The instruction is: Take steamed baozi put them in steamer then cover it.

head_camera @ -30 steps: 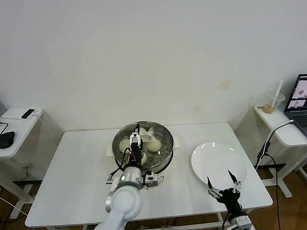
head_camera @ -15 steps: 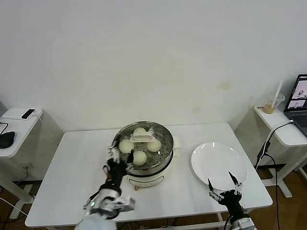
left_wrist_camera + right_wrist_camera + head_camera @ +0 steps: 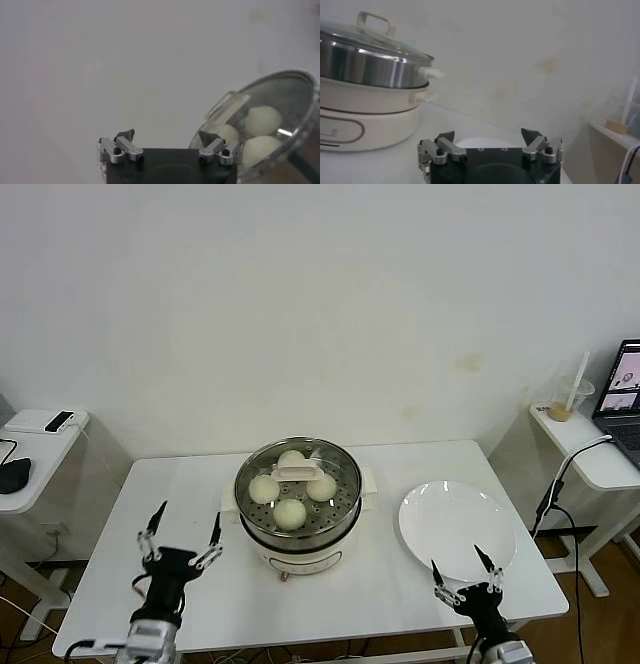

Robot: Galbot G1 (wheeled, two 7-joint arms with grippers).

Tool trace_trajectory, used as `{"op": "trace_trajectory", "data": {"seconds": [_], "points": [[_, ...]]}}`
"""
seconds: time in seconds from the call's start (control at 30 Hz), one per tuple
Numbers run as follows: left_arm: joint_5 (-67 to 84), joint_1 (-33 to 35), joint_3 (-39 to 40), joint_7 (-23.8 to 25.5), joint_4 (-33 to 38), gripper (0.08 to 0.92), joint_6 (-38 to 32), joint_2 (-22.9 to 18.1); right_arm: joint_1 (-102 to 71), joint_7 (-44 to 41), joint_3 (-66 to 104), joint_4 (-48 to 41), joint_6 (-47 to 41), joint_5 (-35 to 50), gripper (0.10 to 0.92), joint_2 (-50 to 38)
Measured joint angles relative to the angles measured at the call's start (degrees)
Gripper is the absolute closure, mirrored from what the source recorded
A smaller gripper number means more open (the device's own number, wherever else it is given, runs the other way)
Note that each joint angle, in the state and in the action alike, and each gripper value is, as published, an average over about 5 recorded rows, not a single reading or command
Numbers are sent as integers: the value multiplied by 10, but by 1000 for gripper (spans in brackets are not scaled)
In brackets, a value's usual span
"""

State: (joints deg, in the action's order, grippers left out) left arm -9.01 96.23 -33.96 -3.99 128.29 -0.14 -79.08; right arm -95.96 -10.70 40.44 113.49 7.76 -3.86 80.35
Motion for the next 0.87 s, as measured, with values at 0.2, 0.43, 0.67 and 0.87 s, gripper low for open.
{"op": "trace_trajectory", "data": {"seconds": [0.2,0.43,0.67,0.87], "points": [[92,46,-32,-16,-20,177,-53,-11,-5,-2,4,2,-3,4,203,-1],[138,80,-49,-25,-36,177,-81,-25,-5,-6,2,2,-7,8,203,-2],[152,103,-56,-28,-46,177,-98,-32,-6,-9,-5,2,-16,12,203,-3],[154,111,-59,-28,-50,177,-102,-35,-7,-10,-9,2,-19,14,203,-5]]}}
